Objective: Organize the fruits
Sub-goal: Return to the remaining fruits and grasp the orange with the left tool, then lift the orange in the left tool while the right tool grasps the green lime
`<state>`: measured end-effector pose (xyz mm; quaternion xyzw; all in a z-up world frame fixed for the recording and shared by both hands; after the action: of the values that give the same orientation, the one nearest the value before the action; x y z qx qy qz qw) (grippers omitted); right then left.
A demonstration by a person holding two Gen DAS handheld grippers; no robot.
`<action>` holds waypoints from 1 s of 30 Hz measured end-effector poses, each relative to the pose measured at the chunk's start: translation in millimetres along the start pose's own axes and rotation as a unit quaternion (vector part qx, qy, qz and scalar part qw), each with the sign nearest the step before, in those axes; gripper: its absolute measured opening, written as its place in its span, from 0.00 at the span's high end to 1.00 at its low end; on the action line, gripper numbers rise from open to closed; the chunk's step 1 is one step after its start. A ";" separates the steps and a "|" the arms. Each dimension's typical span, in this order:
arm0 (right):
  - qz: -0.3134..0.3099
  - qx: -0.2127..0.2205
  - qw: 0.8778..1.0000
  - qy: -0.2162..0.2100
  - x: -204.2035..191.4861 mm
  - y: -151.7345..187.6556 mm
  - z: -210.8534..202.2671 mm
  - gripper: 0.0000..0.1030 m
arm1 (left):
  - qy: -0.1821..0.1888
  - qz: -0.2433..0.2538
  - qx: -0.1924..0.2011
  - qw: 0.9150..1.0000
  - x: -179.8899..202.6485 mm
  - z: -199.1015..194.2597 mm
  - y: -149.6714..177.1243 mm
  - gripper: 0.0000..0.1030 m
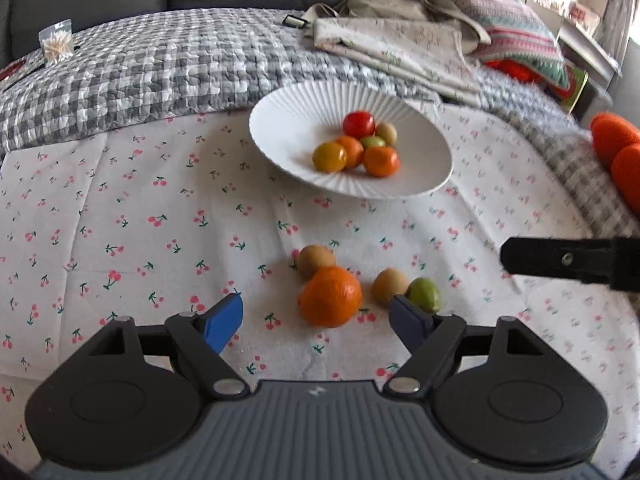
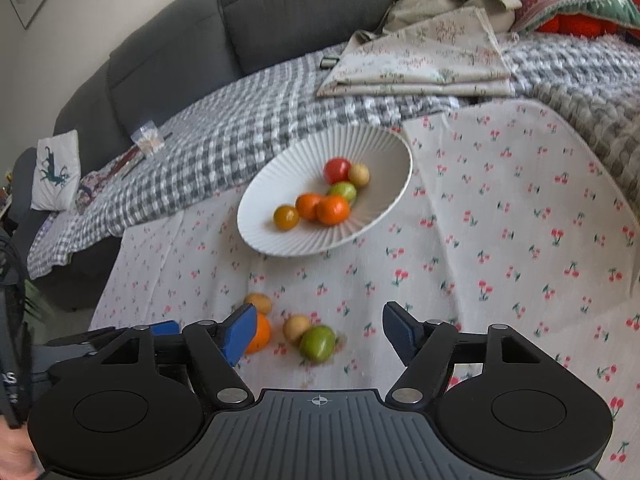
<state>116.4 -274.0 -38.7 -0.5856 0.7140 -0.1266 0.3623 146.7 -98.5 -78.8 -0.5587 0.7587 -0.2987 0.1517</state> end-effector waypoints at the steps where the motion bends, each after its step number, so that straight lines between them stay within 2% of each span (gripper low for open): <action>1: 0.000 -0.002 1.000 0.002 0.3 0.7 1.6 0.32 | -0.006 0.004 0.001 1.000 0.5 3.1 1.0 0.23; 7: -0.003 -0.007 1.000 0.009 1.0 3.4 6.5 0.32 | -0.013 0.020 0.007 1.000 5.4 17.5 2.1 0.29; 9: -0.004 -0.011 1.000 0.010 1.1 4.5 9.3 0.32 | -0.017 0.032 0.003 0.999 7.9 23.1 4.2 0.45; 10: -0.005 -0.013 1.000 0.011 1.2 5.4 11.0 0.32 | -0.012 0.035 0.001 0.999 9.5 24.7 5.5 0.48; 12: -0.010 -0.019 1.000 0.014 1.6 7.1 15.1 0.32 | 0.003 0.039 0.003 0.999 13.8 24.9 6.3 0.65; 17: -0.014 -0.037 0.999 0.022 5.1 12.3 28.7 0.32 | 0.001 0.051 0.001 0.999 17.1 20.4 7.3 0.65; 21: -0.021 -0.053 0.998 0.021 3.4 17.8 40.7 0.32 | 0.009 0.023 -0.007 1.000 9.5 9.1 5.2 0.65; 26: -0.040 -0.062 0.997 0.017 -4.8 22.0 54.3 0.32 | 0.016 -0.019 0.011 1.000 -7.9 -11.2 -6.6 0.65; 30: -0.058 -0.069 0.996 0.024 -11.3 26.8 67.7 0.33 | 0.010 -0.037 0.014 0.999 -17.1 -12.0 -10.7 0.65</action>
<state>142.1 -239.4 -98.5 -0.6467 0.6943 -0.1117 0.2954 153.7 -81.1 -64.6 -0.5816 0.7344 -0.3201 0.1409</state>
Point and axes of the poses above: each gripper's, at about its wrist camera, not at the fingertips, and z roughly the way its jaws point, x to its right, y to its underside, the point moved 7 cm from there along z, roughly the way its jaws point, and after that the axes turned 1 degree about z, right-handed, at the moved point
